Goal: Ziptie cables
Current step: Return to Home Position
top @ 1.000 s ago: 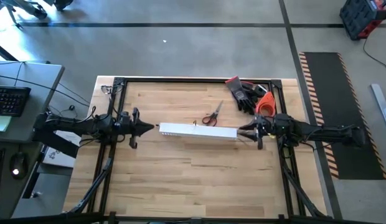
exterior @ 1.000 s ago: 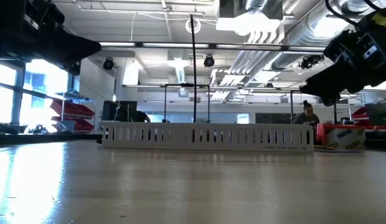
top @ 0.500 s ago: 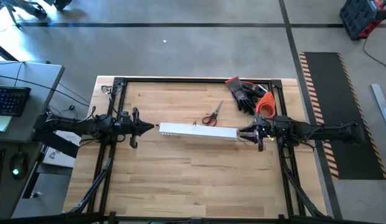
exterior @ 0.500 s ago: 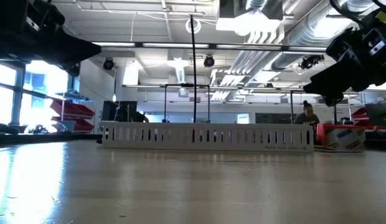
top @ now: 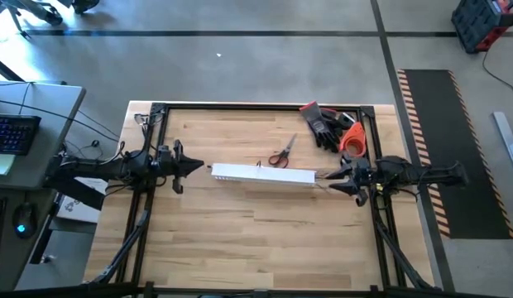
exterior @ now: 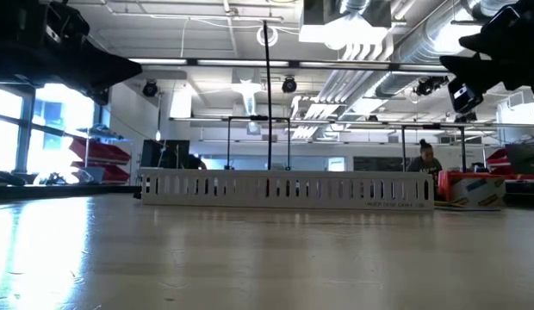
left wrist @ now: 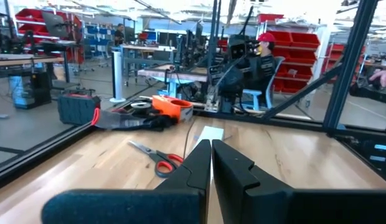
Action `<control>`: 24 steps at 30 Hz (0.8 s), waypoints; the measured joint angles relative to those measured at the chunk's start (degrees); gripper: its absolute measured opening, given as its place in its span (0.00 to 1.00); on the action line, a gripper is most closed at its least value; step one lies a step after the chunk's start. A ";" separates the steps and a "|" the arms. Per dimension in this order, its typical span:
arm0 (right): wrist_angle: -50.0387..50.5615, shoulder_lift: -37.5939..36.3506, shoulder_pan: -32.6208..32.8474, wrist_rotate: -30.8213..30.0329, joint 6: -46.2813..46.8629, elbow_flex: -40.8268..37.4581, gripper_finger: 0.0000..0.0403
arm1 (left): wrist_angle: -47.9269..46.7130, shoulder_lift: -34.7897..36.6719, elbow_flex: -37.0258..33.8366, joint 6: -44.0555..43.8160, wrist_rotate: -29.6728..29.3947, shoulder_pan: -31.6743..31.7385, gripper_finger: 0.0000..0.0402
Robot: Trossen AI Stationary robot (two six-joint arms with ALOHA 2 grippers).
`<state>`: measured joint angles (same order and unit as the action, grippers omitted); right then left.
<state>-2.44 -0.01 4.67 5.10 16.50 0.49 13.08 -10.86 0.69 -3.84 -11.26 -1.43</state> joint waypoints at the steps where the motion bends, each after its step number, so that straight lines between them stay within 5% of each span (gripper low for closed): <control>1: -0.12 0.02 0.00 0.00 0.01 0.00 0.33 | 0.07 0.01 0.00 0.00 -0.03 0.04 0.00; 24: 0.95 0.00 0.00 -0.42 -0.01 -0.02 0.33 | -0.33 0.17 0.00 0.00 -0.03 0.04 0.00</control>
<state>-1.50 -0.01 4.67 4.69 16.49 0.47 12.75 -10.69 0.69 -3.84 -11.29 -1.39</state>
